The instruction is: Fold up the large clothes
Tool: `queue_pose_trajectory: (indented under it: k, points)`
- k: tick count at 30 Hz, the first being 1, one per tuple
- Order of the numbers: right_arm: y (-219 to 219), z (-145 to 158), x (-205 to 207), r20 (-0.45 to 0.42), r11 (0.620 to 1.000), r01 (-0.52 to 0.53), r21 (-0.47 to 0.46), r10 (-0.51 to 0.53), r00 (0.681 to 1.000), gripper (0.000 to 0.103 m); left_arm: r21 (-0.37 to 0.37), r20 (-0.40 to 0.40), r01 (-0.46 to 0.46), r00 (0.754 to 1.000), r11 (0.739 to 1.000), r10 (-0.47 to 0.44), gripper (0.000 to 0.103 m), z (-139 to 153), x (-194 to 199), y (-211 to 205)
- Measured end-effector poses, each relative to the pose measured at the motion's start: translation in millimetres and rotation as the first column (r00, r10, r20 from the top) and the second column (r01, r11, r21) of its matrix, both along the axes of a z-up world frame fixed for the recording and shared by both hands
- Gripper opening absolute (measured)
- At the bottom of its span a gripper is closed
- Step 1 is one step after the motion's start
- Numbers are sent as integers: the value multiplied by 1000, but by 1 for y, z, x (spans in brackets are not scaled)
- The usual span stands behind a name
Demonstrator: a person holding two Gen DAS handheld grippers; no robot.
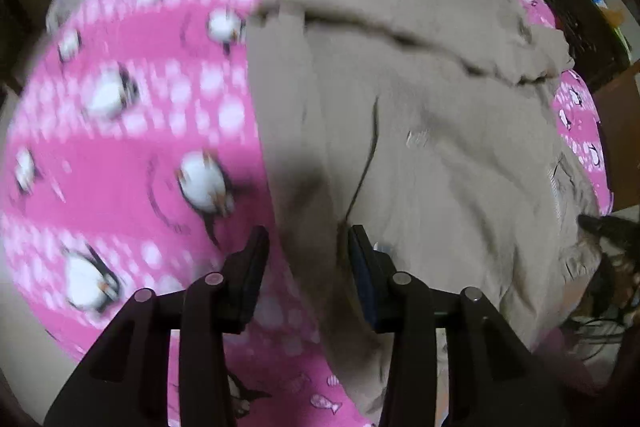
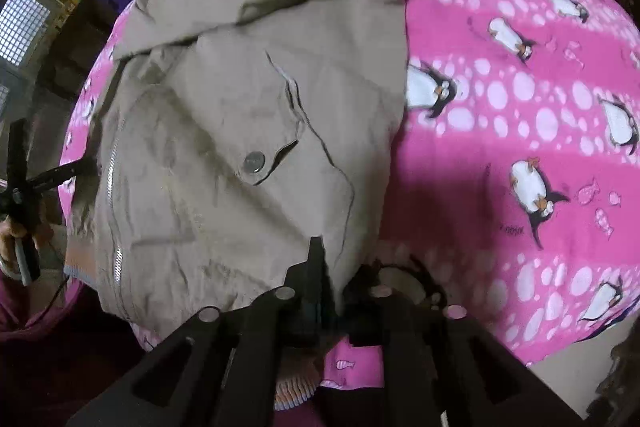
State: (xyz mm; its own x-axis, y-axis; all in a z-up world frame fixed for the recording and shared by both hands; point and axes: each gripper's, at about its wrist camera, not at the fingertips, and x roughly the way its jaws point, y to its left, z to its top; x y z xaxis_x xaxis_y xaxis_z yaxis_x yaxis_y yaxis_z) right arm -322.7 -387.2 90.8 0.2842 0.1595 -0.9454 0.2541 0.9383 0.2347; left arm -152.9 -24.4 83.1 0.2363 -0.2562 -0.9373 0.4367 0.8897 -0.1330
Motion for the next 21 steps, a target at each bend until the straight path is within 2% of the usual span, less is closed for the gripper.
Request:
queue_pose_trajectory:
  k: [2, 4, 6, 9, 11, 13, 16, 21]
  points:
    - [-10, 24, 4, 69, 999, 43, -6, -42, 997, 22, 4, 62, 22, 998, 1000, -22, 71, 18, 5, -9]
    - [-21, 48, 13, 157, 993, 104, -50, -95, 983, 45, -18, 111, 20, 994, 1000, -18, 74, 30, 16, -19]
    - [-34, 63, 28, 217, 982, 161, -99, -137, 967, 57, -48, 134, 6, 991, 999, 1, 74, 37, 29, -31]
    - [-62, 72, 62, 273, 968, 230, -103, -195, 942, 55, -96, 122, -7, 992, 995, 19, 74, 40, 50, -47]
    - [-93, 75, 82, 310, 944, 312, -105, -267, 912, 55, -113, 120, -16, 992, 993, 29, 74, 36, 54, -61]
    - [-125, 75, 93, 340, 909, 407, -86, -357, 870, 55, -132, 106, -13, 994, 991, 27, 74, 36, 59, -72]
    - [-185, 68, 108, 343, 849, 528, -10, -493, 799, 56, -134, 78, -8, 997, 991, 18, 74, 33, 68, -90]
    - [-238, 65, 132, 358, 782, 621, 55, -596, 718, 57, -107, 117, 7, 993, 994, 6, 74, 34, 87, -121]
